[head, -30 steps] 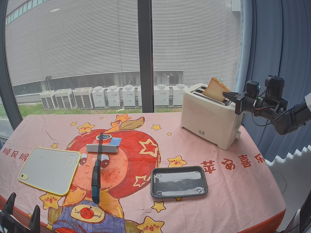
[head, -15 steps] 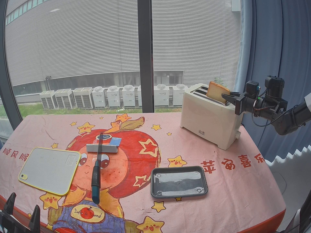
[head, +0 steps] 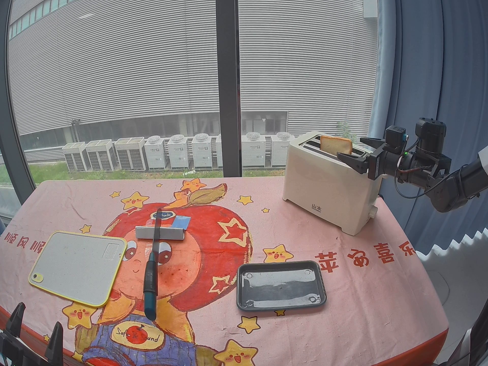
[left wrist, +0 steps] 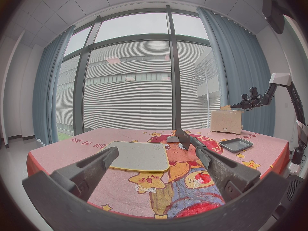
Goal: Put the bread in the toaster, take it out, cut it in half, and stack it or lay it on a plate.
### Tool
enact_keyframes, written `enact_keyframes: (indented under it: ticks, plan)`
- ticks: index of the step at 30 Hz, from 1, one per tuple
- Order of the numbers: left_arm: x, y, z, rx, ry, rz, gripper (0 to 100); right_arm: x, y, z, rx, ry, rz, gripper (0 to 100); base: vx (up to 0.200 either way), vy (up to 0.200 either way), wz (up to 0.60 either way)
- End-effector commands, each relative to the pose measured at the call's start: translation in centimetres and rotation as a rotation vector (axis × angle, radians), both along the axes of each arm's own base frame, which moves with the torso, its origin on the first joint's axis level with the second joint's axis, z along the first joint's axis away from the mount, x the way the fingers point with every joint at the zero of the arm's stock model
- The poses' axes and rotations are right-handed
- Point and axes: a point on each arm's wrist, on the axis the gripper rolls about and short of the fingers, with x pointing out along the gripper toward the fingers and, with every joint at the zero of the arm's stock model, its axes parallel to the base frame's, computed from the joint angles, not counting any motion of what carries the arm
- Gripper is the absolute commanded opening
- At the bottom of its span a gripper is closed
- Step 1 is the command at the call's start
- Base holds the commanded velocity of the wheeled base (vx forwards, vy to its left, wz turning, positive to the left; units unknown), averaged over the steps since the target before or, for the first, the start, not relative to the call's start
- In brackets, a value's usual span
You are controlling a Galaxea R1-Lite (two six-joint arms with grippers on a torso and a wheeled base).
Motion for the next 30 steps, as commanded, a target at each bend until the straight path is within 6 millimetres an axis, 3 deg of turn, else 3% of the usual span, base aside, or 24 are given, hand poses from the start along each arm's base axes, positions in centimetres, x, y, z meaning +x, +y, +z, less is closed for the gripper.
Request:
enact_keyframes:
  ticks: [1, 14, 24, 25, 30]
  plan:
    - [0.0, 0.0, -0.5, 0.000, 0.003, 0.002, 100, -0.1, 0.0, 0.1, 0.000, -0.003, 0.000, 100, 0.000, 0.000, 0.00]
    - [0.0, 0.0, -0.5, -0.001, 0.004, 0.000, 100, -0.7, 0.0, 1.3, 0.015, -0.037, 0.002, 100, 0.000, 0.000, 0.00]
    - [0.0, 0.0, -0.5, 0.000, 0.003, 0.000, 100, -3.3, 0.1, 1.7, 0.036, -0.043, -0.002, 100, 0.000, 0.000, 0.00]
    - [0.0, 0.0, -0.5, 0.000, 0.003, 0.002, 100, -3.7, 0.0, 1.8, 0.035, -0.045, -0.002, 0, 0.000, 0.000, 0.00]
    - [0.0, 0.0, -0.5, 0.000, 0.003, 0.002, 100, -5.8, -0.3, 2.1, 0.040, -0.057, -0.003, 0, 0.000, 0.000, 0.00]
